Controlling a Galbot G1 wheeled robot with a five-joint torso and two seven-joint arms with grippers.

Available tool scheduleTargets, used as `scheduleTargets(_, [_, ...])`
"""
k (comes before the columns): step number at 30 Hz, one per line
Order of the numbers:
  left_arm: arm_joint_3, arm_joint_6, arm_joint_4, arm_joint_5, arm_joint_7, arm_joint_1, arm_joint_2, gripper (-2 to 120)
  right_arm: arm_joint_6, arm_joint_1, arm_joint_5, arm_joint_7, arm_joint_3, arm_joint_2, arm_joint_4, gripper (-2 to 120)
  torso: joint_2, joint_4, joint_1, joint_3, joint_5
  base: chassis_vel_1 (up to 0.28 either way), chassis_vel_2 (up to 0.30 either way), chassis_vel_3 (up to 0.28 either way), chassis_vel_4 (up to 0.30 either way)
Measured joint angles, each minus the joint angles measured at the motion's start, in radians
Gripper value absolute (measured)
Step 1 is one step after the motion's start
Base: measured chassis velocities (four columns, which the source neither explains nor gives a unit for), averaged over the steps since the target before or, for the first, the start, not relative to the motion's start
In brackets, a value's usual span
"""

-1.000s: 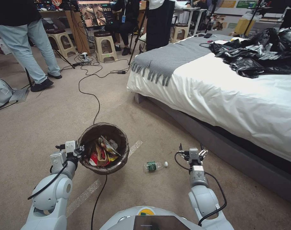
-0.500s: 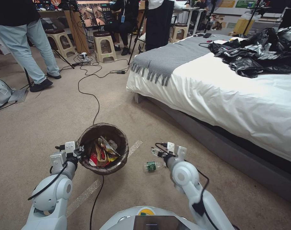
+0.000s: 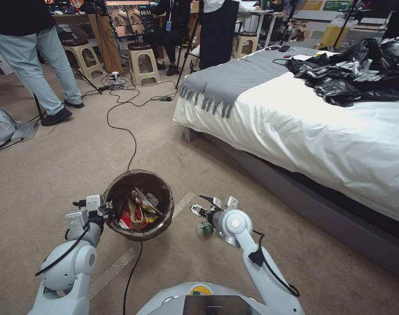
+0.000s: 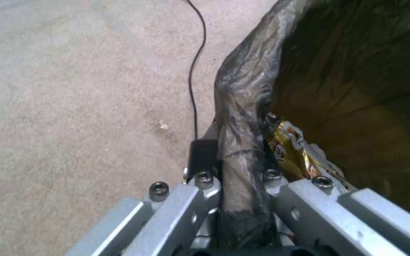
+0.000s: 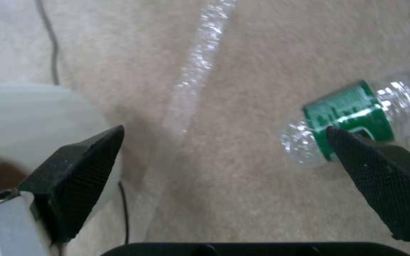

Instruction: Pick up the trash bin, then pick up the garbage from the floor and place it into the trash bin.

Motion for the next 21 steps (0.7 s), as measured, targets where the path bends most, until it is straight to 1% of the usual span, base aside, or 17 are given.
scheduleTargets(2, [0.000,0.000,-0.001,0.000,0.000,-0.001,0.001,0,0.013,-0.005,-0.012,0.000,0.021,0.019,-0.044,100,0.000,0.0001,0.000,0.000,0.0001,0.000,0.000,0.000,0.000])
scheduleTargets(4, [0.000,0.000,-0.002,0.000,0.001,-0.001,0.002,0,0.020,-0.008,-0.019,-0.001,0.028,0.023,-0.057,100,0.000,0.0001,0.000,0.000,0.0002,0.000,0.000,0.000,0.000])
scheduleTargets(5, [0.000,0.000,-0.002,0.000,0.001,-0.001,0.003,0,0.035,-0.016,-0.037,-0.005,0.049,0.031,-0.077,100,0.000,0.0000,0.000,0.000,0.0002,0.000,0.000,0.000,0.000])
scheduleTargets(10, [0.003,-0.001,0.001,0.001,0.004,-0.001,0.003,0,0.075,-0.046,-0.052,-0.025,0.113,0.042,-0.075,100,0.000,0.0000,0.000,0.000,0.0003,0.000,0.000,0.000,0.000])
scheduleTargets(15, [0.013,-0.002,0.006,0.007,0.006,-0.003,-0.003,0,0.088,-0.048,-0.074,-0.040,0.145,0.043,-0.083,100,0.000,0.0000,0.000,0.000,0.0001,0.000,0.000,0.000,0.000])
scheduleTargets(17, [0.017,-0.003,0.007,0.011,0.007,-0.003,-0.006,0,0.096,-0.043,-0.079,-0.048,0.171,0.048,-0.101,100,0.000,-0.0001,0.000,0.000,0.0002,0.000,0.000,0.000,0.000])
scheduleTargets(21, [0.015,-0.003,0.007,0.011,0.010,-0.005,-0.004,0,0.112,-0.031,-0.078,-0.064,0.186,0.050,-0.137,100,0.000,0.0001,0.000,0.000,0.0002,0.000,0.000,0.000,0.000])
